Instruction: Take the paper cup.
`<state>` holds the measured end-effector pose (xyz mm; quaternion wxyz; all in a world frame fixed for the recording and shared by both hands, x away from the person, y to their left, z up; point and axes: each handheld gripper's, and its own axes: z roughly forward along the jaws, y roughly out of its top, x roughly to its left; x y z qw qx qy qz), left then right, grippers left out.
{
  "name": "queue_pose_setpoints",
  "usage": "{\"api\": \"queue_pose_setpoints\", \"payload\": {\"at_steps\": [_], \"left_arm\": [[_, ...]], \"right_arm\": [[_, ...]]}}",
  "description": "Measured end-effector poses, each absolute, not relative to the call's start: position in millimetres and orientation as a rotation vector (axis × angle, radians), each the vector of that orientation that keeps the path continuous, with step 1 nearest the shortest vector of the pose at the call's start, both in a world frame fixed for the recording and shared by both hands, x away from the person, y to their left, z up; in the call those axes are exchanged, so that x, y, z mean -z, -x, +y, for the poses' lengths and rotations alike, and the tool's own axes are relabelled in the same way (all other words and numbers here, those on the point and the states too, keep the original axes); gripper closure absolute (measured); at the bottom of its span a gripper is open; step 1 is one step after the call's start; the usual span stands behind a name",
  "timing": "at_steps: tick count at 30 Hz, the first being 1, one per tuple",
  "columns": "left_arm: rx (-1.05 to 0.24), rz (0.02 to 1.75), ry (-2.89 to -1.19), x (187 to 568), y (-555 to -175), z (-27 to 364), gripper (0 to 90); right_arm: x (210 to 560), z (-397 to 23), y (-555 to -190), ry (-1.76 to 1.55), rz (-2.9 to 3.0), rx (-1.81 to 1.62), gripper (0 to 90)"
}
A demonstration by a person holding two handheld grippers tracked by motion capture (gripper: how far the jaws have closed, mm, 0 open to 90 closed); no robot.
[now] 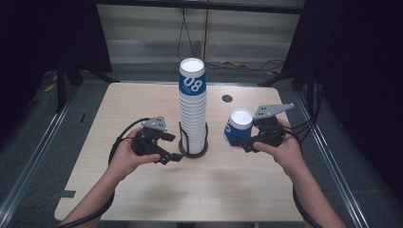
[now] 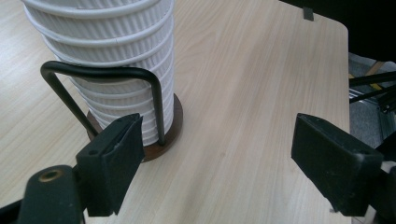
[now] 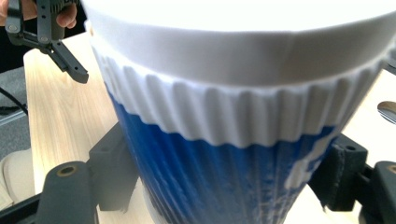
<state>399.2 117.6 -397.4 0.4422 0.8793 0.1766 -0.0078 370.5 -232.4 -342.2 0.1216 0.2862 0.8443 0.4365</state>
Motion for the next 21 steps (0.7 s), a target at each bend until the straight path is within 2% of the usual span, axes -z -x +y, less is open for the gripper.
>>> {"api": "queue_pose_setpoints", "payload": {"at_steps": [21], "left_arm": [[0.047,0.449,-2.172,424.1,-392.5,114.7,16.9]], "right_arm": [[366.6,-215.1,-367.1,-0.768,2.602,-1.132,21.9]]}}
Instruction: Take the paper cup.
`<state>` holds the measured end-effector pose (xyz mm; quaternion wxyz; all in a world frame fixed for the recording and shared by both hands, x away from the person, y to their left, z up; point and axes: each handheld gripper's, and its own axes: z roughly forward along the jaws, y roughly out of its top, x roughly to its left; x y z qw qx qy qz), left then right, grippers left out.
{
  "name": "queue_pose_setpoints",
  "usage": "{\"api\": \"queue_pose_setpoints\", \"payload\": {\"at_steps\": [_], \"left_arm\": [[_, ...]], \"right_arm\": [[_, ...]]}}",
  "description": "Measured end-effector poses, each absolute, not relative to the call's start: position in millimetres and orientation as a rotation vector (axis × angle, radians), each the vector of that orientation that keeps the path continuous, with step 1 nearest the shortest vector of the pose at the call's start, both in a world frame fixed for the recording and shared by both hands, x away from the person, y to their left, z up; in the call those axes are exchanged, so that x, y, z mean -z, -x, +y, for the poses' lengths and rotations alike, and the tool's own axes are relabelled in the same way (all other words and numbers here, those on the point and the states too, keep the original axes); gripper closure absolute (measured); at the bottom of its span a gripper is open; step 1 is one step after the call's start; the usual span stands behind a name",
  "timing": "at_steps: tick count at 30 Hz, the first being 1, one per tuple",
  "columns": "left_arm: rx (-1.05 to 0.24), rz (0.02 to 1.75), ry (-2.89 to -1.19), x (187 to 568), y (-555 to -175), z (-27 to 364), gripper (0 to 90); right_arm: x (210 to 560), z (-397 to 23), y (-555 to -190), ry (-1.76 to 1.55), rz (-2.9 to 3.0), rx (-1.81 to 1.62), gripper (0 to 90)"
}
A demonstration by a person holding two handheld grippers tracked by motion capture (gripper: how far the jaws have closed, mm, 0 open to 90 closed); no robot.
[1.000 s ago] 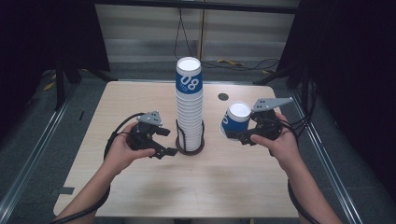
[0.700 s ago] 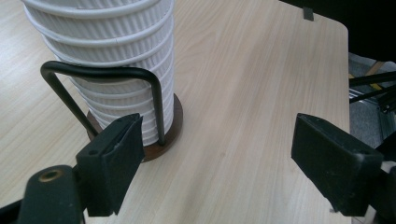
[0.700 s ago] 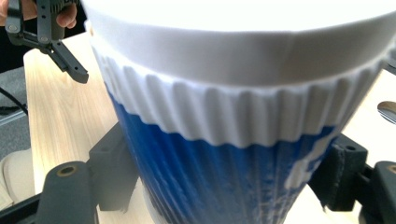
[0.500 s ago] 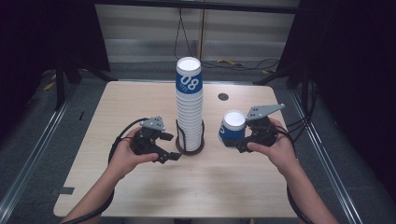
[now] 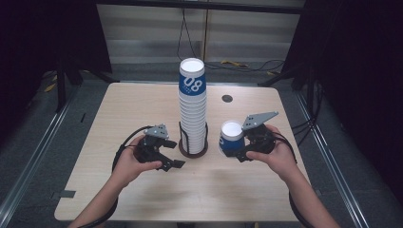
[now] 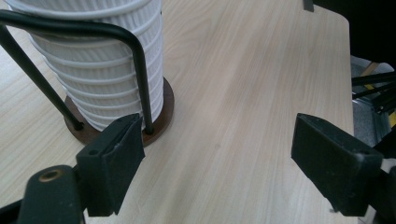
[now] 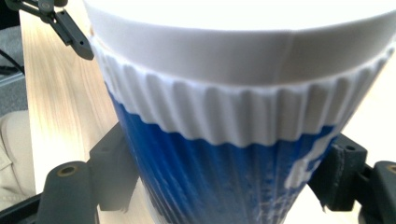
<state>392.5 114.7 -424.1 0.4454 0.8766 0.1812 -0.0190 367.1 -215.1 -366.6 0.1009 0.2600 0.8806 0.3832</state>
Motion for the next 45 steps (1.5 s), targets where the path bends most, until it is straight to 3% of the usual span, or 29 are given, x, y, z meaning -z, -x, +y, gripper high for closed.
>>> {"api": "queue_pose_setpoints", "payload": {"at_steps": [45], "left_arm": [[0.002,0.419,-2.212,437.5,-382.3,105.6,17.4]], "right_arm": [[389.9,-169.2,-374.4,-0.548,2.842,-0.723,21.9]]}}
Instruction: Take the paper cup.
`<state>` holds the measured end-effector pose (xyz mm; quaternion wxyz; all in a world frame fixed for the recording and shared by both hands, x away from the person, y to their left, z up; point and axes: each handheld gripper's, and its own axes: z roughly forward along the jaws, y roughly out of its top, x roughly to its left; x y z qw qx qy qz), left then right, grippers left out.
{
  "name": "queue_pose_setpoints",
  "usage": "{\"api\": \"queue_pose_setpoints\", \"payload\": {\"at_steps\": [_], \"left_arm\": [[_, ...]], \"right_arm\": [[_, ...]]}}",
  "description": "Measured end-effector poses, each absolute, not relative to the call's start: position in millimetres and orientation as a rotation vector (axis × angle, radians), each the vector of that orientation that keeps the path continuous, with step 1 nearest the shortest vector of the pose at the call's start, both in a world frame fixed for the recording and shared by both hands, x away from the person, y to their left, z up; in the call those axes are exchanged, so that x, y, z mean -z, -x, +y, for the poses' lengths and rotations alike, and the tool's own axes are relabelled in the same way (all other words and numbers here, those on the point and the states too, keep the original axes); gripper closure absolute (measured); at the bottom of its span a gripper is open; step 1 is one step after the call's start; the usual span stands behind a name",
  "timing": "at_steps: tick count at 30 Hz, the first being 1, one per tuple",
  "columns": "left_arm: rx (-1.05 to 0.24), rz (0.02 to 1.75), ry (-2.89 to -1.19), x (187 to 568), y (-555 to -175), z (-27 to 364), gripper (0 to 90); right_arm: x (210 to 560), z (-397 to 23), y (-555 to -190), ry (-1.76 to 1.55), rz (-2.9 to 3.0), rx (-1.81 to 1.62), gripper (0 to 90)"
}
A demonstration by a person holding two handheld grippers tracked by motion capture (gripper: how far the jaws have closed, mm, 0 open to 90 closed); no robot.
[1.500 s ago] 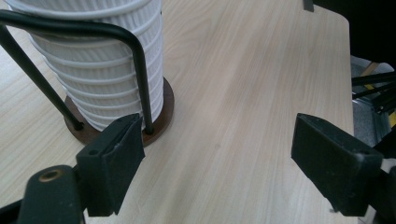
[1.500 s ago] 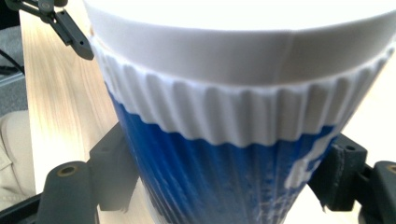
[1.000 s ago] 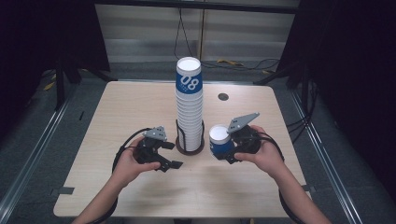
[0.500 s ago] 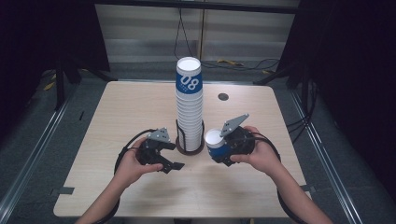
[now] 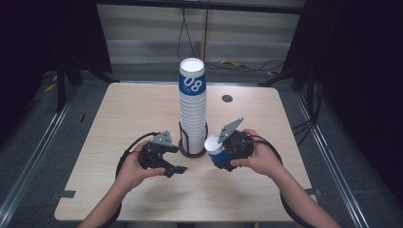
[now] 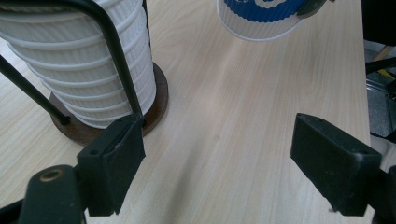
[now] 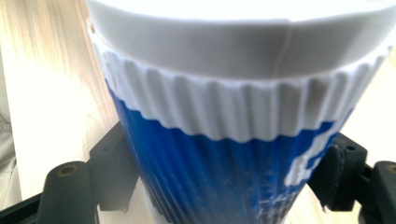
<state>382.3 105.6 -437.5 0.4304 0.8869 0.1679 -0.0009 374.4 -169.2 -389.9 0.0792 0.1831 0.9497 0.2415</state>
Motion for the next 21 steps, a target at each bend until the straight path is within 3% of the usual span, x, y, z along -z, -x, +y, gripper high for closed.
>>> {"api": "queue_pose_setpoints", "payload": {"at_steps": [21], "left_arm": [[0.023,0.414,-2.212,439.0,-382.7,104.5,17.4]], "right_arm": [[392.1,-156.1,-376.9,-0.460,2.918,-0.571,22.0]]}}
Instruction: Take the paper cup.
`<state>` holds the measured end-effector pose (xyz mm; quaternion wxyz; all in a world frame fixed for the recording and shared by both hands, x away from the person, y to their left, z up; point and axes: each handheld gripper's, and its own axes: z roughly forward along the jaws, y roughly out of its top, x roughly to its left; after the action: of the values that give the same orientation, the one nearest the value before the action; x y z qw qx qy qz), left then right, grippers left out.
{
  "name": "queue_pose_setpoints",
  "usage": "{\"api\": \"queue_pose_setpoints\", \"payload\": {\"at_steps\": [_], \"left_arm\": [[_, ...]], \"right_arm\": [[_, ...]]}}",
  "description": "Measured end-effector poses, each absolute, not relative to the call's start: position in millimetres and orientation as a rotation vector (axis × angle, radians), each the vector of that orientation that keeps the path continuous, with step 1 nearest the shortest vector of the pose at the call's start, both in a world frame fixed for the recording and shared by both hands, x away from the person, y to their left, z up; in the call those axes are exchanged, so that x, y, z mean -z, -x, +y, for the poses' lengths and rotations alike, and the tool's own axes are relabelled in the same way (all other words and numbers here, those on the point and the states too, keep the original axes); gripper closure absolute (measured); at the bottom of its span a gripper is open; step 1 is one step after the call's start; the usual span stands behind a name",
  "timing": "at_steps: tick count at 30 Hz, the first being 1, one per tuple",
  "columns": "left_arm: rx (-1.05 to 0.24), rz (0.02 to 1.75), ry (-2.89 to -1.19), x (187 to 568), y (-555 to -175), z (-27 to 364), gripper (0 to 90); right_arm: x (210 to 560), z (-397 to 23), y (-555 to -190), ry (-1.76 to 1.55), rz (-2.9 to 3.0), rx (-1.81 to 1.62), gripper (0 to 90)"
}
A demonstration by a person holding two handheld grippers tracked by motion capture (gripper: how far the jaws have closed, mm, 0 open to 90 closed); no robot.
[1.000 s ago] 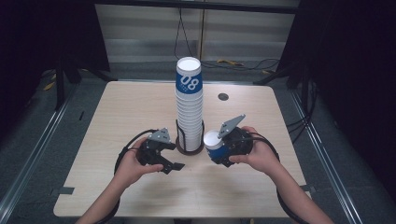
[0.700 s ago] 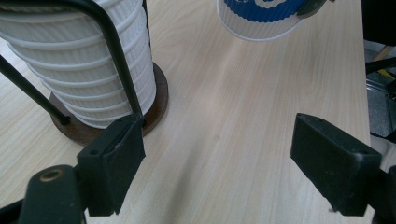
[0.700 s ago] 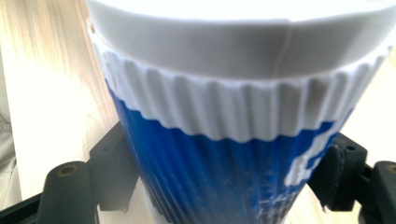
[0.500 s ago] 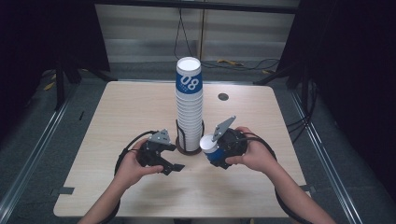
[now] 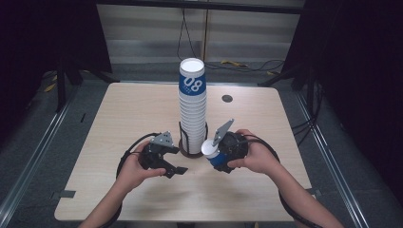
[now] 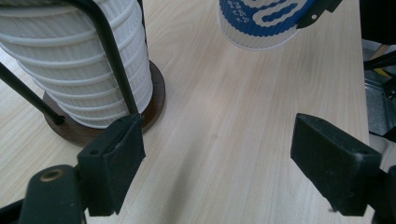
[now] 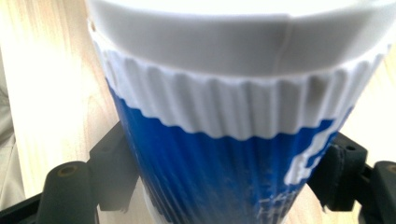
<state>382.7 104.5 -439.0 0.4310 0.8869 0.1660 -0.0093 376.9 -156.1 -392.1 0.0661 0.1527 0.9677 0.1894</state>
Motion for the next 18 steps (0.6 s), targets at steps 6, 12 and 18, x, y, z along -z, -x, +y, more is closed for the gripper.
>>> {"api": "queue_pose_setpoints", "payload": {"at_steps": [6,12,18], "left_arm": [[0.023,0.407,-2.196,434.9,-383.5,104.7,17.4],[0.034,0.398,-2.201,429.6,-385.1,103.5,17.4],[0.036,0.378,-2.224,427.8,-385.2,100.4,17.4]], "right_arm": [[389.8,-151.1,-374.8,-0.444,2.946,-0.534,21.9],[391.5,-147.5,-376.4,-0.411,2.962,-0.505,21.9],[389.6,-144.1,-377.1,-0.386,2.980,-0.468,22.0]]}}
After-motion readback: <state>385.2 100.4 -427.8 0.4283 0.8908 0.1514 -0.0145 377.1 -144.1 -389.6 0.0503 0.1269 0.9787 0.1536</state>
